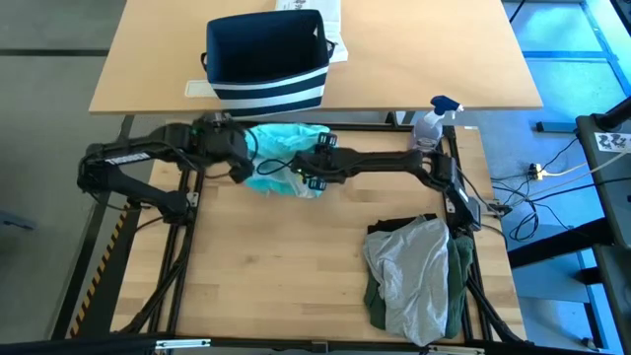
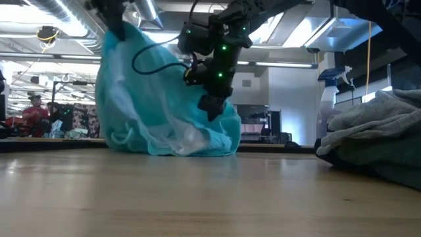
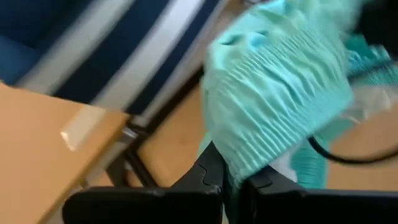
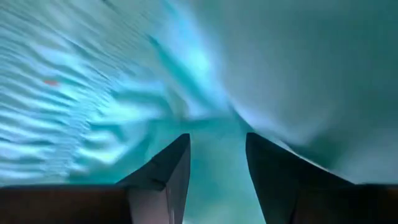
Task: Fold Laundry from Bin
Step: Fold the blue shorts
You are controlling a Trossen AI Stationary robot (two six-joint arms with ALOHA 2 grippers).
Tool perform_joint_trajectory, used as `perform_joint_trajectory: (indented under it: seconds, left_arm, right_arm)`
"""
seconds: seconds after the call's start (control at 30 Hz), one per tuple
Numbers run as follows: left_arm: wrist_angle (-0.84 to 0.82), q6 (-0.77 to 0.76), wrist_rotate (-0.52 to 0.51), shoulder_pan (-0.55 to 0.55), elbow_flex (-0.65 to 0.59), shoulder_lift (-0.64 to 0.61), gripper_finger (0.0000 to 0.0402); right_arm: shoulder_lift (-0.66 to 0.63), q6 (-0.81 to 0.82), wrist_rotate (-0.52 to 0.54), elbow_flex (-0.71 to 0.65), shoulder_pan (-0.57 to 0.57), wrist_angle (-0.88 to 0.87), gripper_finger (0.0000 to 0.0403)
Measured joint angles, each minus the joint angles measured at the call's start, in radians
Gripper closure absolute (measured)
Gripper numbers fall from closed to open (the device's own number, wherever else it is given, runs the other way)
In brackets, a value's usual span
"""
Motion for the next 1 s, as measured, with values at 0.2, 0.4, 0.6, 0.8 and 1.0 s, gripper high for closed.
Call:
perform_joint_trajectory:
  seconds: [0.2,0.4,0.6,0.8,1.0]
  left_arm:
    - [0.022,-0.126,0.056,-0.05,-0.141,0.0,0.0401]
    - [0.068,-0.207,0.085,-0.055,-0.269,0.001,0.0401]
    - [0.14,-0.197,0.092,-0.05,-0.302,0.001,0.04]
    - [0.153,-0.187,0.092,-0.05,-0.302,0.001,0.0396]
    - [0.178,-0.168,0.092,-0.05,-0.302,0.001,0.0394]
  right_arm:
    - [-0.088,0.098,-0.016,-0.125,0.003,0.009,0.0249]
    - [-0.248,0.217,-0.094,-0.445,0.035,0.347,0.0249]
    - [-0.293,0.225,-0.135,-0.613,0.154,0.758,0.0249]
    - [-0.24,0.289,-0.031,-0.614,0.193,0.737,0.0249]
    - [-0.183,0.351,-0.085,-0.611,0.183,0.745,0.0249]
